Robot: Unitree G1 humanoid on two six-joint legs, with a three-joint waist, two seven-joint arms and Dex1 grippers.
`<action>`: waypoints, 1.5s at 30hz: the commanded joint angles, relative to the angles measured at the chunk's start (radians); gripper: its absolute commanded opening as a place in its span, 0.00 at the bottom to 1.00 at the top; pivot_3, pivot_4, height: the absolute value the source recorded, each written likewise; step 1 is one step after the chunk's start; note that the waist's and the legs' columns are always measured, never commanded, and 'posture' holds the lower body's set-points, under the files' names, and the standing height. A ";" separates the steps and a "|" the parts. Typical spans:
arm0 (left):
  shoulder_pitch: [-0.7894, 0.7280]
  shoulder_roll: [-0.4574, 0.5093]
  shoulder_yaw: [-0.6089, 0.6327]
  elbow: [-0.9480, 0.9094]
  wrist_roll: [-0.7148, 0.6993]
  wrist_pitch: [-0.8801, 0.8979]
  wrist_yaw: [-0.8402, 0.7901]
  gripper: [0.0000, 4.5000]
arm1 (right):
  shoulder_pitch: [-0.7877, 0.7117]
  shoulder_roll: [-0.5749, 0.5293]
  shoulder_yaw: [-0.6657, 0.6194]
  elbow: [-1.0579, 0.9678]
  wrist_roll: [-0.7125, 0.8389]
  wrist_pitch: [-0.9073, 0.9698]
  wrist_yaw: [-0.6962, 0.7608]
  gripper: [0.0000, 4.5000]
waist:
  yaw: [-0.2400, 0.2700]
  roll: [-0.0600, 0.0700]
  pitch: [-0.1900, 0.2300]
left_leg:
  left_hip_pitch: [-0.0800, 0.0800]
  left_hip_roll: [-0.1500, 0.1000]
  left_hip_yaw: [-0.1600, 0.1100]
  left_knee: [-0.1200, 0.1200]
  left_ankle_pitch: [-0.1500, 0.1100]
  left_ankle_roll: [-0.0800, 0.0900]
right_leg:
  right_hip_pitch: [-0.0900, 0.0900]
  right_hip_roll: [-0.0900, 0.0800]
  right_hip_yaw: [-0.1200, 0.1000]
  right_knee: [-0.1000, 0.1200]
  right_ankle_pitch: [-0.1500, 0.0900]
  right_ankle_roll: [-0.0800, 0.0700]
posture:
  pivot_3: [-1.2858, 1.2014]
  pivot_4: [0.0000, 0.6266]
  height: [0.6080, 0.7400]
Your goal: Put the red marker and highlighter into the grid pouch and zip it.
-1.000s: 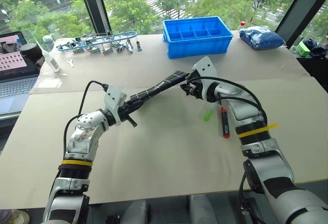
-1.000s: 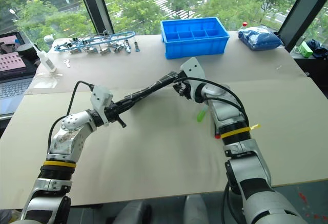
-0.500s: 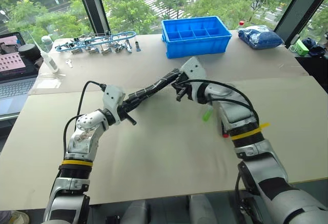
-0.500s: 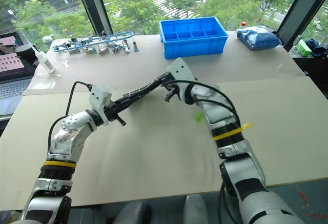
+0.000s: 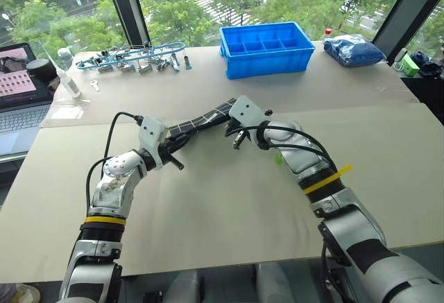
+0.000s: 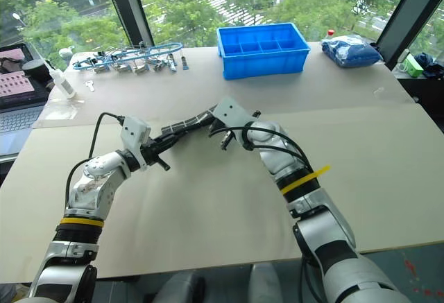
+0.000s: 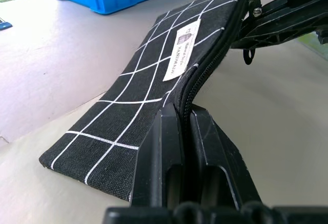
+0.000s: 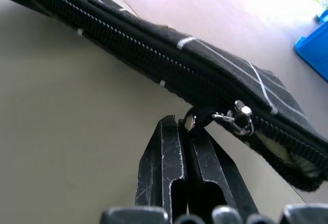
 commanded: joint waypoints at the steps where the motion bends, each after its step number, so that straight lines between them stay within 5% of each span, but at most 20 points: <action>1: -0.025 0.000 0.009 -0.039 -0.008 -0.015 -0.004 0.00 | -0.013 0.044 -0.011 -0.095 0.032 0.027 0.036 0.01 | -0.001 0.000 0.000 | 0.000 0.000 0.000 0.000 0.000 0.000 | 0.000 0.000 0.000 0.000 0.000 0.000 | 0.52 0.24 1.00; 12: -0.038 0.001 0.013 -0.028 -0.010 -0.013 -0.005 0.00 | 0.118 0.116 0.148 -0.277 -0.019 0.117 0.115 0.01 | 0.002 0.000 0.000 | 0.000 0.000 0.000 0.000 0.000 0.000 | 0.000 0.000 0.000 0.001 0.000 0.000 | 0.52 0.24 1.00; 20: -0.033 0.002 0.015 -0.040 -0.012 -0.008 -0.002 0.00 | 0.106 0.166 0.050 -0.308 0.078 0.166 0.135 0.01 | 0.001 0.000 0.000 | 0.000 0.000 0.000 0.000 0.000 0.000 | 0.000 0.000 0.000 0.001 0.000 0.000 | 0.52 0.24 1.00; 22: -0.028 0.002 0.014 -0.051 -0.013 -0.005 0.001 0.00 | 0.107 0.174 -0.016 -0.352 0.152 0.223 0.164 0.15 | 0.001 0.000 0.000 | 0.000 0.000 0.000 0.000 0.000 0.000 | -0.001 0.000 0.000 0.001 0.000 0.000 | 0.52 0.24 1.00; 30: 0.013 0.007 0.040 -0.188 -0.073 0.078 0.012 0.00 | 0.090 -0.036 -0.334 -0.625 0.511 0.575 0.328 0.72 | 0.016 0.000 0.000 | 0.000 -0.001 0.000 0.001 0.000 0.000 | 0.000 -0.001 0.000 0.001 0.000 0.000 | 0.52 0.24 1.00; 33: 0.022 0.007 0.063 -0.272 -0.120 0.167 0.042 0.00 | 0.123 -0.184 -0.484 -0.725 0.626 0.662 0.368 0.72 | 0.024 0.000 0.000 | -0.001 -0.001 0.000 0.000 -0.001 0.001 | -0.001 -0.001 0.000 0.001 0.000 0.000 | 0.52 0.24 1.00; 38: 0.029 0.006 0.062 -0.351 -0.134 0.259 0.098 0.00 | 0.300 -0.393 -0.555 -0.812 0.563 0.715 0.246 0.72 | 0.032 -0.001 0.000 | 0.000 -0.001 0.001 0.001 -0.005 0.008 | 0.002 -0.001 -0.001 0.000 0.000 0.000 | 0.52 0.24 1.00; 45: 0.007 0.015 0.001 -0.331 -0.064 0.278 0.137 0.00 | 0.552 -0.434 -0.563 -0.936 0.454 0.833 -0.019 0.72 | 0.038 -0.001 0.000 | 0.000 0.000 0.005 0.002 -0.005 0.009 | 0.001 -0.001 0.002 0.001 0.000 -0.001 | 0.52 0.24 1.00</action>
